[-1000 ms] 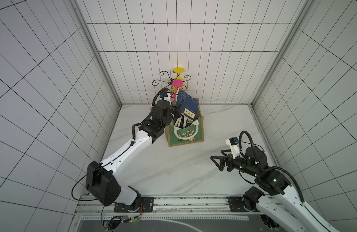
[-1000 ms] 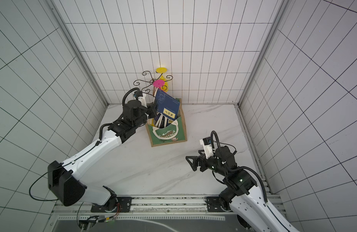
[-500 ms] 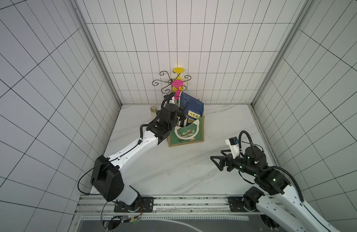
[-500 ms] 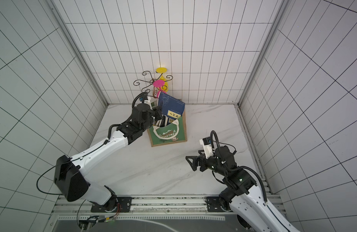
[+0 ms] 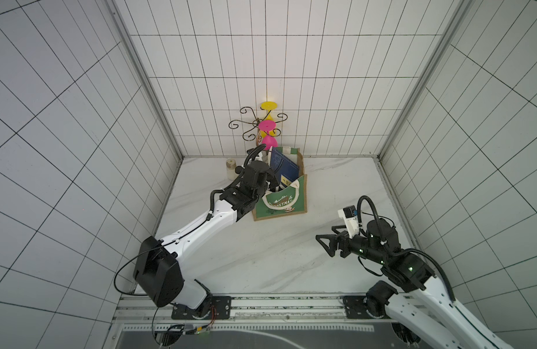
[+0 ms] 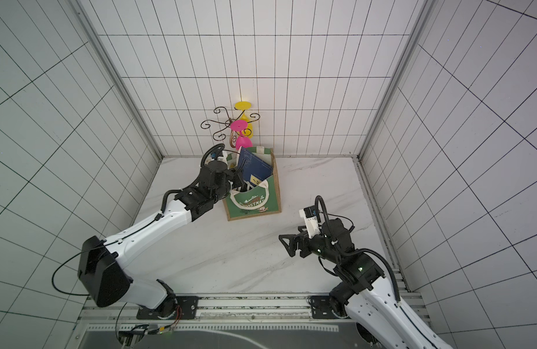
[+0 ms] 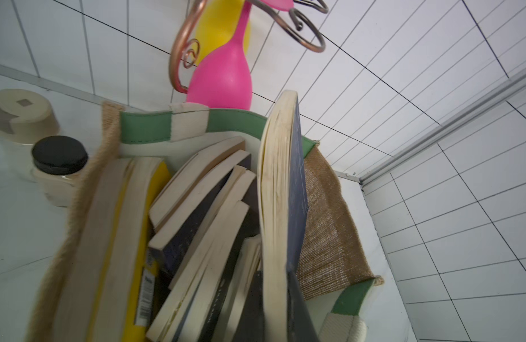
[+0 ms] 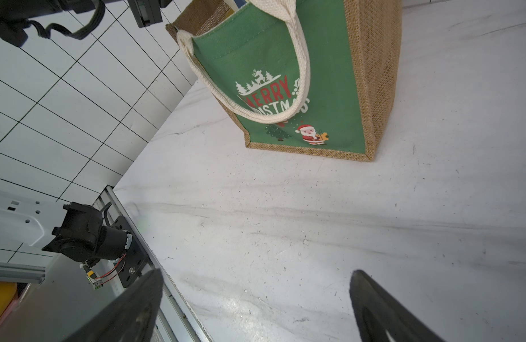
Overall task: Put the books into the canvas bag
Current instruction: Place the book in the canvas bag.
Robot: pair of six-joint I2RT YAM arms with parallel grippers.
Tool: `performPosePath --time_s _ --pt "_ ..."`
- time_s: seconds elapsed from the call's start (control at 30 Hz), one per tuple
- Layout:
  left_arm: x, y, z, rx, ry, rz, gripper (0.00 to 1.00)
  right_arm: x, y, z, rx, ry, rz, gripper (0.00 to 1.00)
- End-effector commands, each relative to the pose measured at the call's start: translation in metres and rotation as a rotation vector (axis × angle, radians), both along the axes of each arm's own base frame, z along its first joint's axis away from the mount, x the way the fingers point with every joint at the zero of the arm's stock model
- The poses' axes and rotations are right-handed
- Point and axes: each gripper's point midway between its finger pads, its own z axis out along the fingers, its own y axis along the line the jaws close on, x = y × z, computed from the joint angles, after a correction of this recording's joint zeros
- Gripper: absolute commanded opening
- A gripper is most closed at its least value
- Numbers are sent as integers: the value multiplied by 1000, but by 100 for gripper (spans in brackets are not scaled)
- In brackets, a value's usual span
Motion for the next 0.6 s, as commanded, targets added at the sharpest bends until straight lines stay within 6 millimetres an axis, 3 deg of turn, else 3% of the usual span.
performPosePath --time_s 0.0,0.03,0.13,0.23,0.27,0.4,0.47,0.57 --pt "-12 -49 36 -59 -98 -173 0 5 -3 24 22 -42 -23 99" --pt "-14 -58 37 -63 -107 -204 9 6 -3 25 22 -44 -27 99" --pt "-20 -73 42 -69 -116 -273 51 12 -4 24 13 -51 -50 99" --pt "-16 -60 46 -35 -123 -250 72 21 -5 26 -2 -62 -81 99" --pt "-14 -50 49 -28 -127 -240 74 25 -5 28 -3 -70 -92 99" --pt "-4 16 58 -52 -115 -130 80 40 -9 33 -18 -94 -154 99" --pt "-3 58 60 -60 -105 -62 81 47 -12 33 -30 -101 -191 99" --pt "-10 127 60 -30 -87 103 90 57 -18 26 -58 -95 -253 99"
